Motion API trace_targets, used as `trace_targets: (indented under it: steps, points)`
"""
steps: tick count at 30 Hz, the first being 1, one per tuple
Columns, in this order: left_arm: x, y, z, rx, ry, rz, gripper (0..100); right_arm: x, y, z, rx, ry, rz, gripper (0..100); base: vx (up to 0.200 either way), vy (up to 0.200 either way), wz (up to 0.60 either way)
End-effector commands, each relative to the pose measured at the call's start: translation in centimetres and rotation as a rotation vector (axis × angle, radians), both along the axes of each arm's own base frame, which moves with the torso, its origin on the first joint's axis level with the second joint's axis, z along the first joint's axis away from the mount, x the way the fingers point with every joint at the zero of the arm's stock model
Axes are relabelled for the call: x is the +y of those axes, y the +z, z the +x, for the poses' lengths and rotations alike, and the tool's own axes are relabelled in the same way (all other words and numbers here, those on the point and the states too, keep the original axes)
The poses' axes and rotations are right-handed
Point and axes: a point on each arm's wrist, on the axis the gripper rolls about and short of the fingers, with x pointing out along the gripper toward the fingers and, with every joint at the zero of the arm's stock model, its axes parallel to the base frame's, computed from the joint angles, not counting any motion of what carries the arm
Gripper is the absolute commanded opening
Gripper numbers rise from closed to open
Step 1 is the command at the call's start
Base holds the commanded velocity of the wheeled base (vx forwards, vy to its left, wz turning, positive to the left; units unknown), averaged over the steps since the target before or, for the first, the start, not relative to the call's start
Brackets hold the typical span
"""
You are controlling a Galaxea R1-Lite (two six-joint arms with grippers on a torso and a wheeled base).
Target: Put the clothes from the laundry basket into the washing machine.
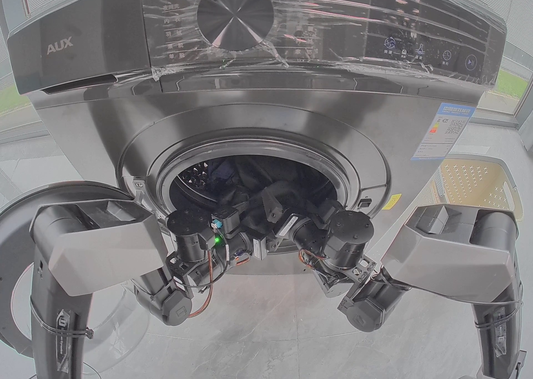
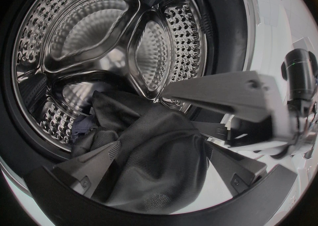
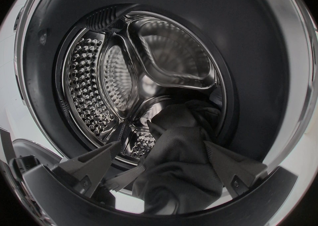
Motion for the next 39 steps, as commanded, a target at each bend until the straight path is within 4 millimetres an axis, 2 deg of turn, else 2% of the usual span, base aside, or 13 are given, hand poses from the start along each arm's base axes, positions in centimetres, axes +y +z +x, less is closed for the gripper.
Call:
trace_targets:
  steps: [1,3,5,6,8,11,13,18,21,22,32,35,39]
  points:
    - [-0.6,-2.4,1.6,0.015,0.012,0.008,100,-0.5,1.9,-3.0,0.017,0.049,0.003,100,0.0,0.0,0.0]
    - [-0.7,-2.3,1.6,0.011,0.011,0.006,100,-0.9,2.7,-4.2,0.022,0.065,0.0,100,0.0,0.0,0.0]
    - [-0.7,-2.3,1.6,0.011,0.012,0.006,100,-0.9,2.7,-4.3,0.022,0.067,0.0,100,0.0,0.0,0.0]
    - [-0.8,-2.2,1.9,0.001,0.012,-0.002,100,-1.7,3.6,-5.6,0.026,0.078,-0.009,100,0.0,0.0,0.0]
    - [-0.8,-2.3,1.9,0.0,0.014,-0.002,100,-2.1,3.8,-6.0,0.03,0.077,-0.014,100,0.0,0.0,0.0]
    - [-0.8,-2.1,2.3,-0.016,0.02,-0.014,100,-6.1,1.8,-9.1,0.131,0.07,-0.199,100,0.0,0.0,0.0]
    - [-0.8,-2.0,2.3,-0.018,0.02,-0.019,100,-8.0,1.1,-10.9,0.173,0.095,-0.285,100,0.0,0.0,0.0]
    - [-1.3,-1.5,2.8,-0.041,0.016,-0.035,100,-11.3,1.6,-14.7,0.214,0.134,-0.352,100,0.0,0.0,0.0]
    - [-1.6,-1.2,3.1,-0.053,0.016,-0.043,100,-12.5,2.4,-15.5,0.186,0.158,-0.381,100,0.0,0.0,0.0]
    - [-1.6,-1.3,3.3,-0.054,0.018,-0.042,0,-12.7,2.9,-15.5,0.163,0.168,-0.381,100,0.0,0.0,0.0]
    - [-1.6,-1.0,4.9,-0.063,0.034,-0.066,0,-12.8,3.4,-15.0,0.14,0.164,-0.363,100,0.0,0.0,0.0]
    - [-1.1,0.0,5.9,-0.09,0.094,-0.099,0,-12.9,3.6,-14.7,0.135,0.154,-0.357,100,0.0,0.0,0.0]
    - [0.0,2.5,8.3,-0.176,0.23,-0.175,0,-12.9,3.6,-14.7,0.131,0.154,-0.354,100,0.0,0.0,0.0]
